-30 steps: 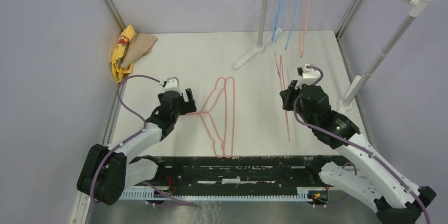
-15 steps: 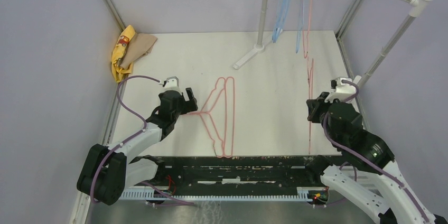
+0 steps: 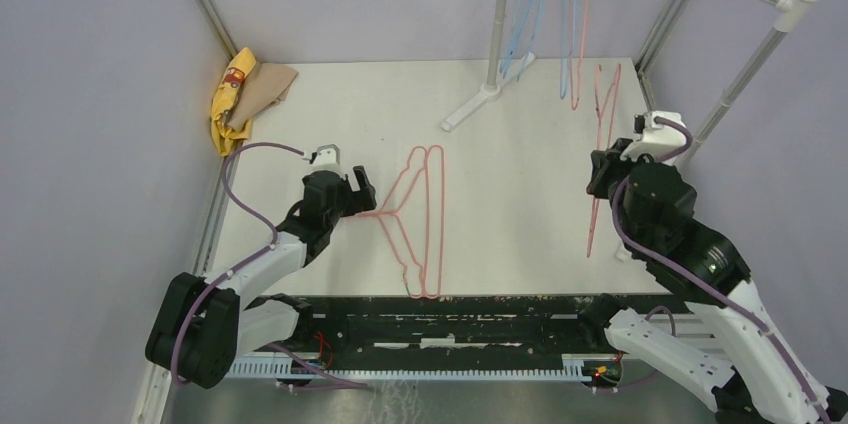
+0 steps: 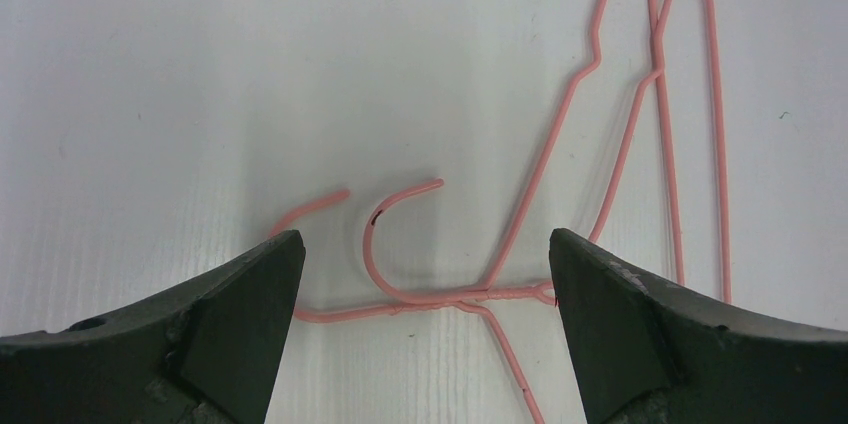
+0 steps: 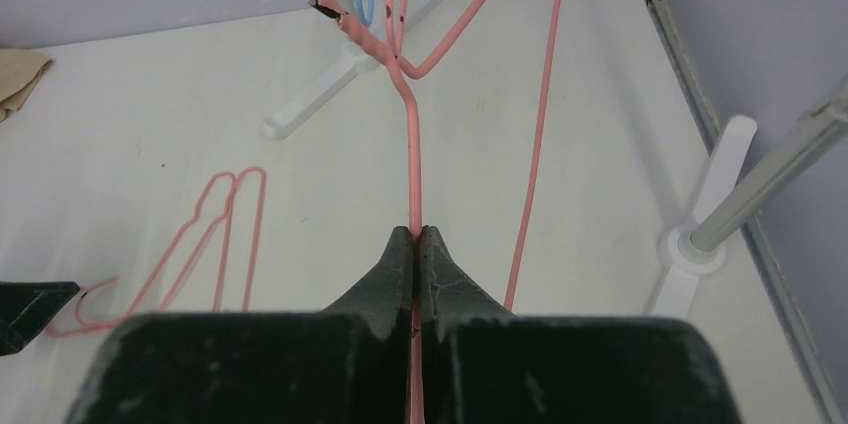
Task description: Organize the hangers
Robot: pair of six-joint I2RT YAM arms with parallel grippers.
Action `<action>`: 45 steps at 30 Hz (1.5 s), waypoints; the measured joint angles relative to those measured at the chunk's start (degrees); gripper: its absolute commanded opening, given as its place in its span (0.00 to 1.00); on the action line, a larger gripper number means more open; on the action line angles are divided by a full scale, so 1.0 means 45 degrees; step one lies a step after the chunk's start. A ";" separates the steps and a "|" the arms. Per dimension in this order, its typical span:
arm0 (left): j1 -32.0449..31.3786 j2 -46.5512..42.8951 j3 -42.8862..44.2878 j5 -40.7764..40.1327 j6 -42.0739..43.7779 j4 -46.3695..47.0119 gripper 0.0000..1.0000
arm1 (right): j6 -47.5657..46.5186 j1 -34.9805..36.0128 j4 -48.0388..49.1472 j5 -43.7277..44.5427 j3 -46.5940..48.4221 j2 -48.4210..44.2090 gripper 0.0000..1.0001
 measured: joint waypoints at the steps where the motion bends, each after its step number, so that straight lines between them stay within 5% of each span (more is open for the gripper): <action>1: 0.0000 -0.0024 -0.0005 0.0044 -0.0005 0.0000 0.99 | -0.0223 0.0000 0.0257 0.0102 0.0058 0.0287 0.01; 16: 0.0000 -0.0816 -0.0024 0.0092 -0.0015 -0.0189 0.99 | -0.3614 -0.0631 0.5246 0.0568 0.3507 0.4673 0.01; 45: 0.0000 -0.0107 0.0000 -0.0257 -0.0010 -0.0340 0.99 | -0.0967 -0.6431 0.5809 -0.4915 0.5445 0.7791 0.01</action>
